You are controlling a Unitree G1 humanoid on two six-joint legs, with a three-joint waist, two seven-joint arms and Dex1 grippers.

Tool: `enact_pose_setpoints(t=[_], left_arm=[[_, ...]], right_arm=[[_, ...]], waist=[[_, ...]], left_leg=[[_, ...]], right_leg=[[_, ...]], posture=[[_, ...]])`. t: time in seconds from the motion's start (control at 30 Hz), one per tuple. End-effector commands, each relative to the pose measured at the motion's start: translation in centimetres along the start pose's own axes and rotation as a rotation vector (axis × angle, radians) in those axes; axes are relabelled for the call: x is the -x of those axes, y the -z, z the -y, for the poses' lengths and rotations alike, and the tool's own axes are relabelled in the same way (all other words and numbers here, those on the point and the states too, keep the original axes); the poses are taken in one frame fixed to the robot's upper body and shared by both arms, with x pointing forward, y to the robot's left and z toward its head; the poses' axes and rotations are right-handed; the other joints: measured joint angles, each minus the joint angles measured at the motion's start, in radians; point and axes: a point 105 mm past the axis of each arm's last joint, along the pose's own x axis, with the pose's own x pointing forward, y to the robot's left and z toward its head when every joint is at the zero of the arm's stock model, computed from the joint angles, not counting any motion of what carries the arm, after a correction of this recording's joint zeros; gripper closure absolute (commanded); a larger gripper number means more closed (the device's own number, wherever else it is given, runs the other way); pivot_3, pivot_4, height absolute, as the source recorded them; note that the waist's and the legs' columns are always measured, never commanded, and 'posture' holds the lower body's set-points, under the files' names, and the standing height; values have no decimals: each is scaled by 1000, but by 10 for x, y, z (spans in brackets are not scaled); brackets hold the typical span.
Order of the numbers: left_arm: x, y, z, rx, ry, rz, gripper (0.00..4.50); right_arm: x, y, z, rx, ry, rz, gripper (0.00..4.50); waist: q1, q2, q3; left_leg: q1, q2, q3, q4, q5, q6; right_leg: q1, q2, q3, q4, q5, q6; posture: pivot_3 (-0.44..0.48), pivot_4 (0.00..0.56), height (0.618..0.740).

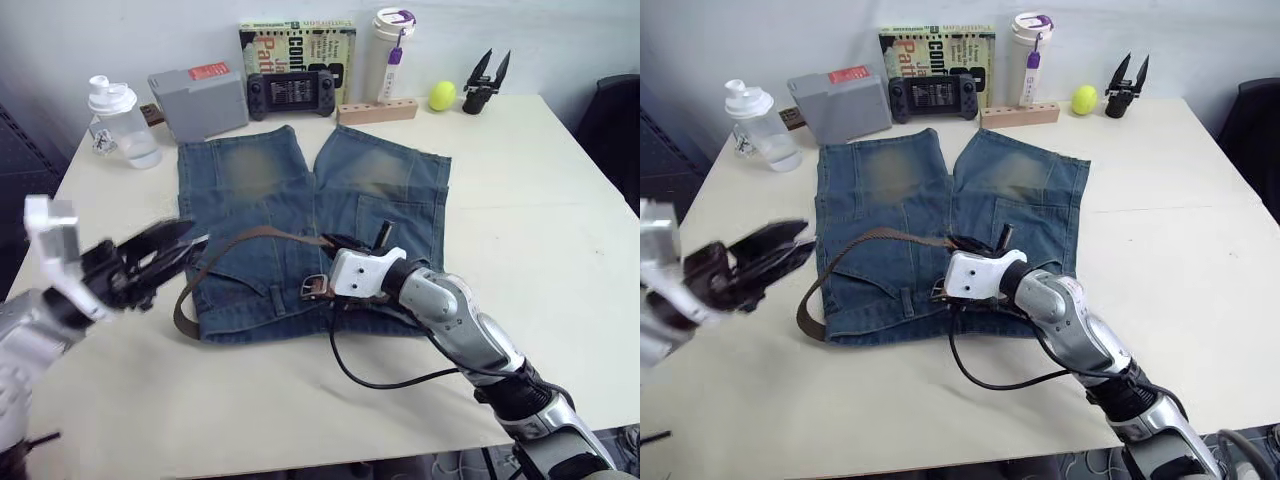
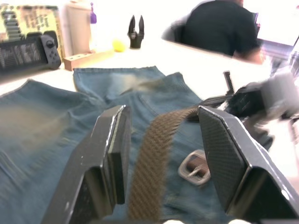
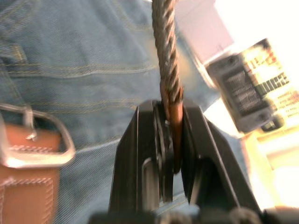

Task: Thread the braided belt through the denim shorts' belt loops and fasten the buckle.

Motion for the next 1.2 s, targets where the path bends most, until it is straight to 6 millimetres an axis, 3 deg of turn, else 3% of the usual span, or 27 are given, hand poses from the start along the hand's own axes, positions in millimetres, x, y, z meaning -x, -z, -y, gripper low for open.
enact_pose_setpoints(t=[0.03, 0.17, 0.27, 0.37, 0.5, 0.67, 0.87, 0.97, 1.1, 1.2], left_arm=[[-1, -1, 48, 336, 161, 146, 1945], [-9, 25, 60, 540, 116, 142, 1945], [-25, 43, 41, 732, -70, 218, 1945], [-39, 63, 38, 825, -164, 186, 1945], [-50, 62, 24, 983, -267, 299, 1945], [-57, 69, 14, 994, -348, 263, 1945], [-60, 71, 17, 1012, -325, 245, 1945], [-62, 72, 17, 1008, -321, 231, 2741], [-63, 72, 16, 1003, -314, 221, 4419], [-63, 74, 15, 1000, -313, 208, 4470]], right_arm=[[-3, -11, 11, 165, 76, 52, 4500], [-7, -16, 9, 257, 89, 80, 4500], [-8, -22, 0, 325, 84, 120, 4500], [-9, -23, -4, 355, 87, 134, 4500], [-9, -24, -8, 376, 81, 148, 4500], [-9, -27, -9, 382, 85, 164, 4500], [-9, -29, -11, 378, 85, 171, 4500], [-9, -28, -10, 377, 85, 171, 4500], [-9, -29, -11, 376, 87, 174, 4500], [-8, -30, -10, 374, 89, 177, 4500]], waist=[[-3, 0, 1], [1, 0, 1], [7, 0, 1], [10, 0, 1], [11, 0, 1], [11, 0, 0], [10, 0, 0], [13, 0, 0], [12, 0, 0], [11, 0, 0]], left_leg=[[-1, 0, -1, 0, 0, 0], [-1, -2, -5, 2, 0, 0], [0, -2, -5, 2, 0, 0], [0, -3, -4, 2, 0, 0], [0, -4, -3, 2, 0, 0], [0, -3, -3, 2, 0, -1], [0, -2, -3, 2, 0, -1], [0, -2, -3, 2, 0, -1], [0, -2, -3, 2, 0, -1], [0, -2, -3, 2, 0, -1]], right_leg=[[0, 0, 0, -1, 0, 0], [4, -2, 3, -2, 0, -1], [4, 0, 2, -1, -1, -2], [4, 0, 1, -1, -1, -2], [4, 2, 0, -1, -1, -2], [4, 5, 0, -1, -1, -3], [4, 6, 0, -2, -2, -3], [4, 6, 0, -2, -2, -3], [4, 6, 0, -2, -2, -3], [4, 7, 0, -3, -2, -3]], posture=[[0, 150, 726], [0, 150, 726], [0, 150, 726], [0, 150, 726], [0, 150, 726], [0, 150, 726], [0, 150, 726], [0, 150, 726], [0, 150, 726], [0, 150, 726]])
